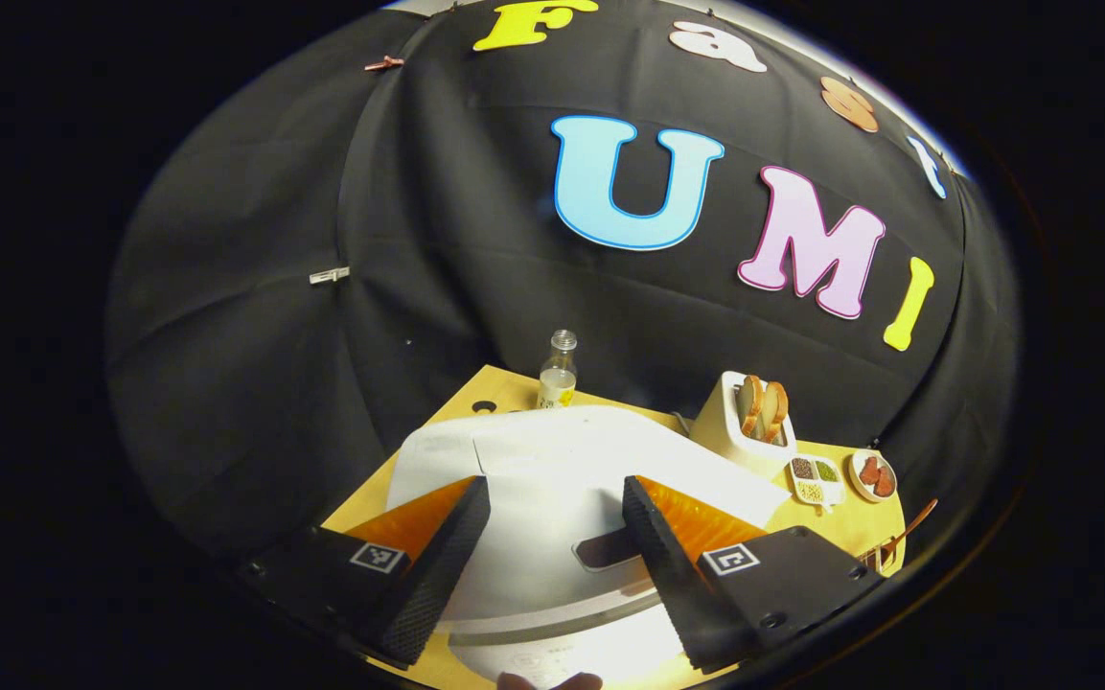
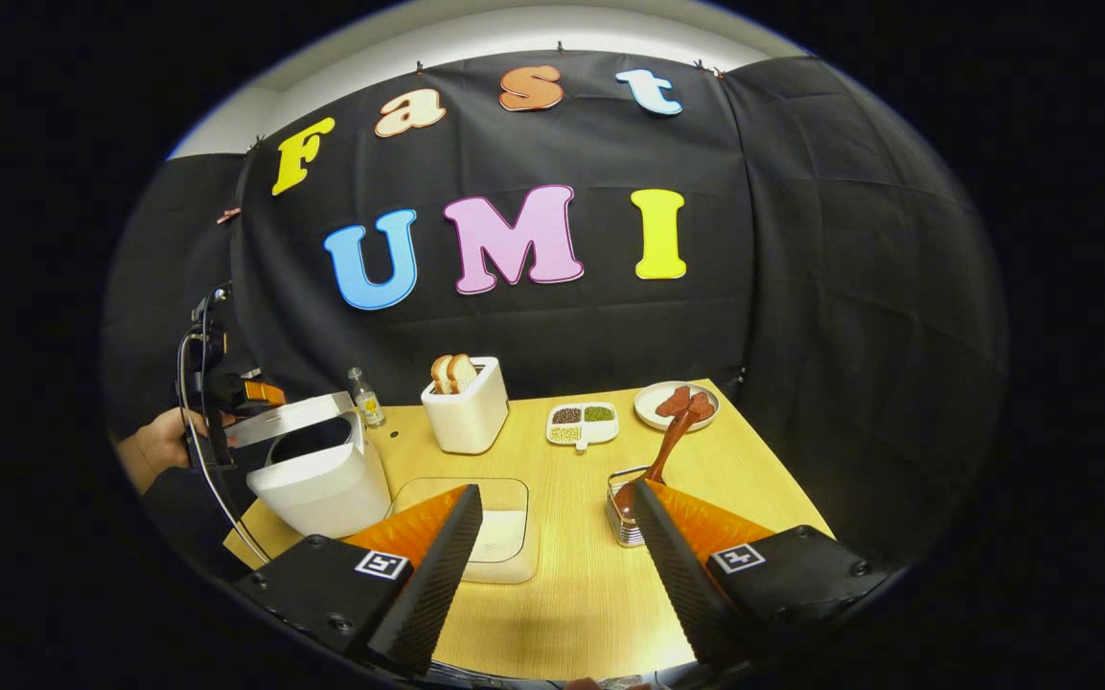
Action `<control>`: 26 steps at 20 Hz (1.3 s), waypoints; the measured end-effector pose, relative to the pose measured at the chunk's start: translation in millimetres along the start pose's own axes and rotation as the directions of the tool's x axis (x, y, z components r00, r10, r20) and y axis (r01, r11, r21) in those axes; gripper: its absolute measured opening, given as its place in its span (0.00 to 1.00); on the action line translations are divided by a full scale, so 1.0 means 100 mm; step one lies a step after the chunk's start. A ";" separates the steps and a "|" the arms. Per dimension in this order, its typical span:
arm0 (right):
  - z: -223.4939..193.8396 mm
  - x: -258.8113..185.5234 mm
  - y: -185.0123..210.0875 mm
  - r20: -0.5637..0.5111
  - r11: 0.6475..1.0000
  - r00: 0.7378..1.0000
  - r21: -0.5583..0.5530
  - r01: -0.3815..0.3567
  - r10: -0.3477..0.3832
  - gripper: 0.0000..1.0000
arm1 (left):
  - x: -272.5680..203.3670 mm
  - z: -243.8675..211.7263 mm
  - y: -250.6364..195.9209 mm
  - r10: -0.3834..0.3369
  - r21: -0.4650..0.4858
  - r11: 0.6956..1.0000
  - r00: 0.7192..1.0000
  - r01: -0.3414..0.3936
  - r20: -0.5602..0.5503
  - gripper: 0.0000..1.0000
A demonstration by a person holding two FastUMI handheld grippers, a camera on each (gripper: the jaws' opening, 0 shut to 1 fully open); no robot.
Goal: Close the left gripper, press the button to open the rice cooker; take a wooden spoon from the chopstick holder with the right hand, scoop a spoonful of rice and pour it into the rice cooker, then put the wooden spoon back into the chopstick holder.
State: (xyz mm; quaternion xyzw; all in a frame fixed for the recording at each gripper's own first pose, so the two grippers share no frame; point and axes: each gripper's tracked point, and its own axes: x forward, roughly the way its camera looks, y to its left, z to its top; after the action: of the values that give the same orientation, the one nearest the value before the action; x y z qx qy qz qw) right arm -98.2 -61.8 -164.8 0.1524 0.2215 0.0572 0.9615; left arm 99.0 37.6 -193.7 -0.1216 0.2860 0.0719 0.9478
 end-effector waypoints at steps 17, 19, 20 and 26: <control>-0.13 -0.10 0.07 -0.025 1.000 1.000 0.023 -0.014 0.015 0.98 | -0.10 -0.57 -0.29 -0.059 0.043 0.997 0.995 0.062 -0.086 0.98; -0.12 -0.13 0.04 -0.020 1.000 1.000 0.025 -0.007 0.008 0.98 | -0.09 -0.68 -0.32 -0.061 0.048 0.997 0.993 0.066 -0.105 0.98; -0.10 -0.14 0.02 -0.013 1.000 1.000 0.025 -0.003 0.004 0.99 | -0.09 -0.74 -0.32 -0.057 0.057 0.996 0.992 0.064 -0.114 0.98; -0.11 -0.17 0.01 -0.015 0.999 1.000 0.032 0.003 -0.003 0.98 | -0.02 -0.94 -0.26 0.008 0.198 0.980 0.993 0.015 -0.116 1.00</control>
State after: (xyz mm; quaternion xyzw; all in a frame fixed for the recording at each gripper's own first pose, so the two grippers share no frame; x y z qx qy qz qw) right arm -118.2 -60.6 -167.3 0.1671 0.2299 0.0533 0.9573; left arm 53.6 -13.3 -263.4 -0.0312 0.3460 0.0341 0.9371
